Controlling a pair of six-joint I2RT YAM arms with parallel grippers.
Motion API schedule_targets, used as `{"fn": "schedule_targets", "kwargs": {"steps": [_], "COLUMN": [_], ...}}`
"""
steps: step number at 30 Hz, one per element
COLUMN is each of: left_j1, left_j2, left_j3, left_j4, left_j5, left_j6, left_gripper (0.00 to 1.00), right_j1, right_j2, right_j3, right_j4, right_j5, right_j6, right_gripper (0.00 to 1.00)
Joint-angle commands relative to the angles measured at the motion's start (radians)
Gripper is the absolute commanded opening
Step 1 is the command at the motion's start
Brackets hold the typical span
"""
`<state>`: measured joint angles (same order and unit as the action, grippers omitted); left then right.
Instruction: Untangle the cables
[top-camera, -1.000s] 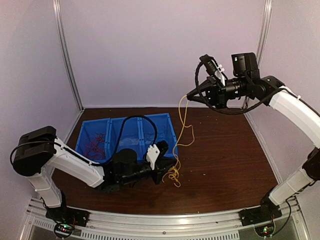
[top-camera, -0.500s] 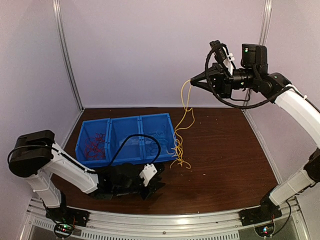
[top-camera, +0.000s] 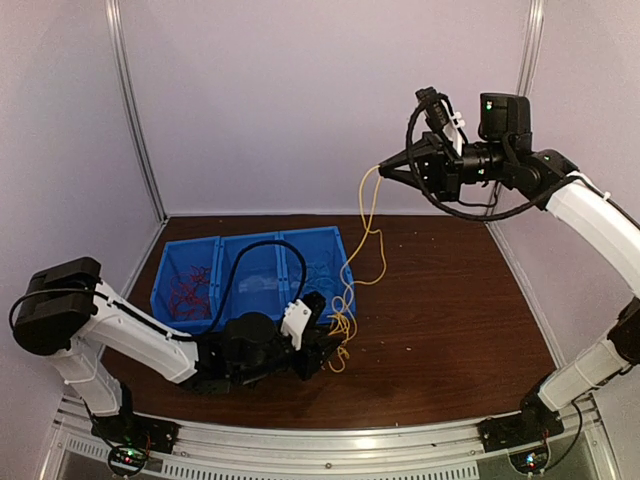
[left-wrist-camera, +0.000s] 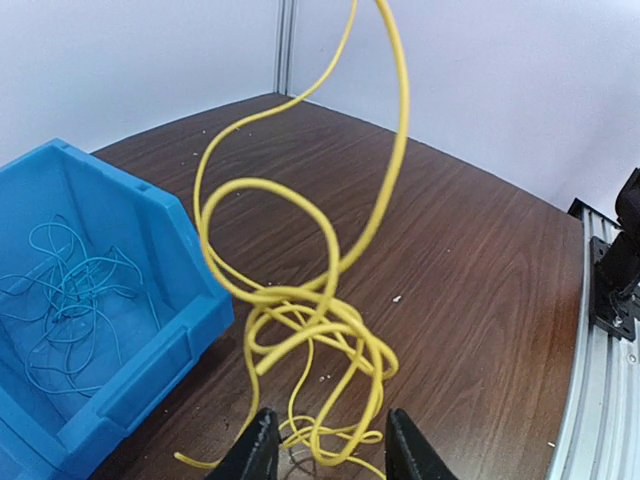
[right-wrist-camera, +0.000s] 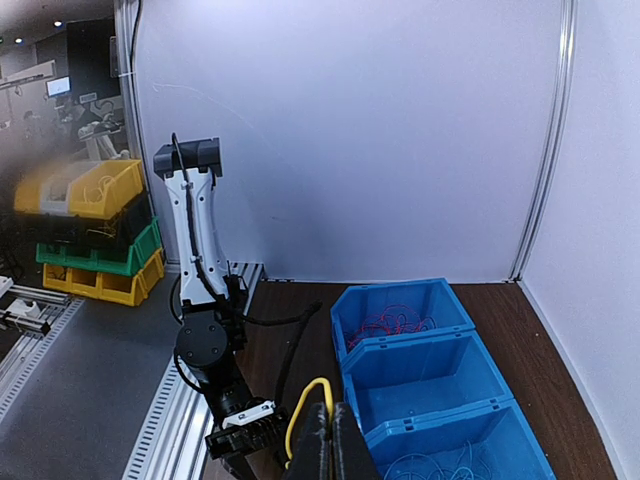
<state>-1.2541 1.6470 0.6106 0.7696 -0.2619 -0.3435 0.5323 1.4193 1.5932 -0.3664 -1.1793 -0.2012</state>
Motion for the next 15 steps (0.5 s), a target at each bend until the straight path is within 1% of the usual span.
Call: {"fn": "schedule_targets", "kwargs": {"steps": [1, 3, 4, 5, 6, 11, 15], "left_j1": [-0.005, -0.005, -0.005, -0.005, -0.005, -0.005, -0.005], "left_j2": [0.037, 0.044, 0.047, 0.049, 0.053, 0.060, 0.050], "left_j3": [0.022, 0.024, 0.023, 0.022, 0.023, 0.001, -0.017], "left_j4": [0.061, 0.089, 0.108, 0.127, 0.137, 0.175, 0.175], "left_j5": [-0.037, -0.039, -0.038, -0.035, -0.035, -0.024, -0.033], "left_j6": [-0.015, 0.006, 0.018, 0.025, 0.031, 0.062, 0.069], "left_gripper": [0.33, 0.20, 0.10, 0.03, 0.00, 0.00, 0.00], "right_j1": [-0.002, -0.002, -0.002, -0.002, -0.002, -0.010, -0.017], "right_j2": [-0.029, -0.033, -0.035, -0.036, -0.037, -0.033, -0.030], "right_j3": [-0.018, -0.029, -0.030, -0.029, -0.027, 0.004, 0.007], "right_j4": [0.039, 0.042, 0.044, 0.044, 0.042, 0.031, 0.036], "right_j5": [-0.004, -0.005, -0.004, -0.004, -0.001, 0.005, 0.003], "right_j6": [0.018, 0.021, 0.021, 0.021, 0.021, 0.017, 0.019], "right_gripper": [0.00, 0.00, 0.00, 0.00, 0.00, 0.00, 0.00]}}
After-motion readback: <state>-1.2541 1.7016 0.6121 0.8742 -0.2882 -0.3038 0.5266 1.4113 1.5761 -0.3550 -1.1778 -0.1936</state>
